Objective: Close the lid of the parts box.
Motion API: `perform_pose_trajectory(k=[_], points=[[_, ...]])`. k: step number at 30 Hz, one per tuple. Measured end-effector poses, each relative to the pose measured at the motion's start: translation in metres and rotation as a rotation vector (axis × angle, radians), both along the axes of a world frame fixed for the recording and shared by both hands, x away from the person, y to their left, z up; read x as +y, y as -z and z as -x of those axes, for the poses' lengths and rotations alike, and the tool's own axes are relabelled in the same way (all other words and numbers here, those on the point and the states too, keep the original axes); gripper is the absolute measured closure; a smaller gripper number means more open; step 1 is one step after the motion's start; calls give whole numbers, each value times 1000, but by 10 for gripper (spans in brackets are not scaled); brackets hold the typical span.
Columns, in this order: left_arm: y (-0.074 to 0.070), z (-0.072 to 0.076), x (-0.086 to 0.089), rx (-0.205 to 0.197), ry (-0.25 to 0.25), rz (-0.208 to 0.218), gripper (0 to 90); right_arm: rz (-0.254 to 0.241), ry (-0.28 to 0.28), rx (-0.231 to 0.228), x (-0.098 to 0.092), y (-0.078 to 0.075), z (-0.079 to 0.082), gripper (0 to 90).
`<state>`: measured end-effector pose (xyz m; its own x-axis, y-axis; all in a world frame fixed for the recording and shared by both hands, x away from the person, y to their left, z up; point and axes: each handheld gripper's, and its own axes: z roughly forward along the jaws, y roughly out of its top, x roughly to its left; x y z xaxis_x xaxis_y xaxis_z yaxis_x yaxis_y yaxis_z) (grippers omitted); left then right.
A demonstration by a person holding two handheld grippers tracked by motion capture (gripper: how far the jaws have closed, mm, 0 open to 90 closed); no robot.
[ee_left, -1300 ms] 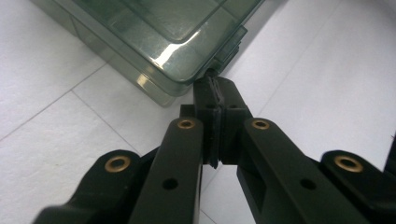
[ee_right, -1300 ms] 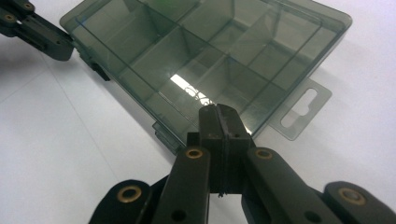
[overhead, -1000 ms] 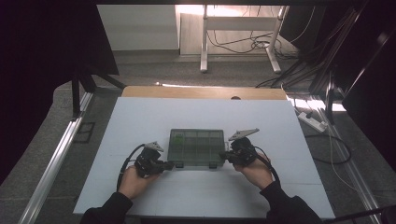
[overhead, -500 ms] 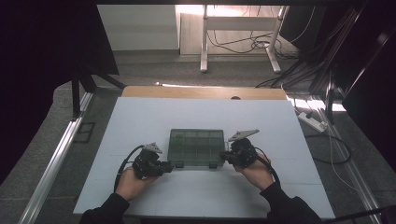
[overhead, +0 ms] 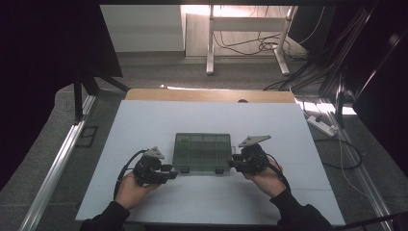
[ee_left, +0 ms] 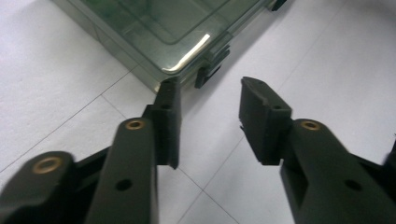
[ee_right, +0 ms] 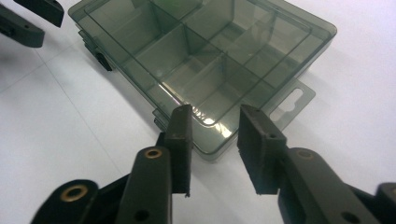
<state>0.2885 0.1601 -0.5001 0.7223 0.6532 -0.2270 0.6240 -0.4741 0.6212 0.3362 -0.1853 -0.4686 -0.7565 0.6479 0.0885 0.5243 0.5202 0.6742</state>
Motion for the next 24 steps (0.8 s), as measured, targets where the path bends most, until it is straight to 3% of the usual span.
perform_pose_trajectory(k=[6, 7, 14, 19, 24], points=[[-2, 6, 3, -10, -13, 10, 433, 3, 3, -9, -3, -2, 4, 563], [-3, 8, 4, -21, -20, 12, 373, 1, 2, -10, -5, -2, 6, 552], [-6, 13, 5, -49, -36, 8, 206, 14, -4, -2, -9, -4, 12, 503], [-9, 19, 10, -80, -47, 2, 113, 30, 5, 2, -15, -6, 16, 436], [-12, 26, 17, -99, -74, 21, 50, 5, 1, -25, -28, -12, 23, 355]])
